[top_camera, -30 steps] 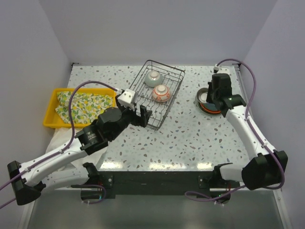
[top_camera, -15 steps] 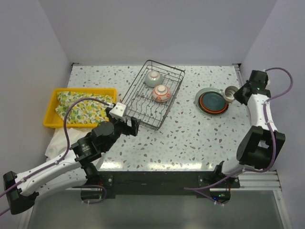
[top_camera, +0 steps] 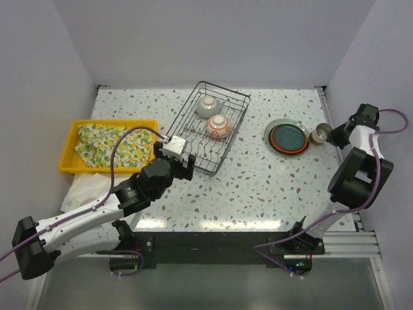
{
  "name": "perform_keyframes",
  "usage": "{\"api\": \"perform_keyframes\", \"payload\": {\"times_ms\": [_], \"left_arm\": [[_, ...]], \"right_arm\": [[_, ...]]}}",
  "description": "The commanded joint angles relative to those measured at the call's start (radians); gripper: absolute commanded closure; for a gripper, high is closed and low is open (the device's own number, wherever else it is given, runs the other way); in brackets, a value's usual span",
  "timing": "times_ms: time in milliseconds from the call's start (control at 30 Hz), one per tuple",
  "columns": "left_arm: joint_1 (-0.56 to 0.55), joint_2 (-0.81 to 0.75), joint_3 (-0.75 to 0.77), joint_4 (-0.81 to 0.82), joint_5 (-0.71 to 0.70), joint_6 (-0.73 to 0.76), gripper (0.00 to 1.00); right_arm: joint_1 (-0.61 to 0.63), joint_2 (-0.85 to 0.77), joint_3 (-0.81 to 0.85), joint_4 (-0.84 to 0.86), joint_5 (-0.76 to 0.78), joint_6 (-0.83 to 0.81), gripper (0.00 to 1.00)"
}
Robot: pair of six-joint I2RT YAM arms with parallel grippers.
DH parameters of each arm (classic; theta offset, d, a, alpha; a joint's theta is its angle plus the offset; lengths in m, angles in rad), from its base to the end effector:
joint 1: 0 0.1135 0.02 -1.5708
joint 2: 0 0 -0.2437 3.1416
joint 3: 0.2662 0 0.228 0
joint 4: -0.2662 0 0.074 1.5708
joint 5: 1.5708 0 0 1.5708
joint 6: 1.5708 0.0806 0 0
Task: Unload the mixed dishes from the dish rack
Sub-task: Place the cup at the center of the board.
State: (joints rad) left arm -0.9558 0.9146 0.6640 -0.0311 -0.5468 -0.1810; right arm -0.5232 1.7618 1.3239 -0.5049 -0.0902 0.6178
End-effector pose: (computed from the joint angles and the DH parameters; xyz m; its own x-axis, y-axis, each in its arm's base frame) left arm 0.1707 -0.1690 0.2704 -0.2315 0.0612 -0.9709 0.3740 0.9269 -0.0307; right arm 0.3341 -0.1844 0.1890 -0.3097 0.8446 -0.4367 0.7743 0.4906 0.3997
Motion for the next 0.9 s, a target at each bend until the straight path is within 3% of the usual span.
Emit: {"api": "perform_keyframes", "payload": {"times_ms": [0,167,600,667,867], "left_arm": [[0.003,0.036,0.092,0.080,-0.002,0.032,0.11],[0.003,0.050,0.091,0.076,-0.001,0.048,0.11],[0.003,0.049,0.085,0.059,0.004,0.034,0.11],[0.002,0.044,0.085,0.057,0.004,0.031,0.11],[0.003,0.024,0.077,0.045,0.005,0.017,0.11]], "right_arm": [[-0.001,0.013,0.047,0.008,-0.028,0.000,1.00],[-0.003,0.031,0.066,-0.027,0.070,-0.019,1.00],[-0.005,0.054,0.077,-0.067,0.092,-0.033,1.00],[-0.004,0.061,0.067,-0.066,0.092,-0.036,0.96],[-0.004,0.013,0.049,-0.075,0.092,-0.064,0.73]]}}
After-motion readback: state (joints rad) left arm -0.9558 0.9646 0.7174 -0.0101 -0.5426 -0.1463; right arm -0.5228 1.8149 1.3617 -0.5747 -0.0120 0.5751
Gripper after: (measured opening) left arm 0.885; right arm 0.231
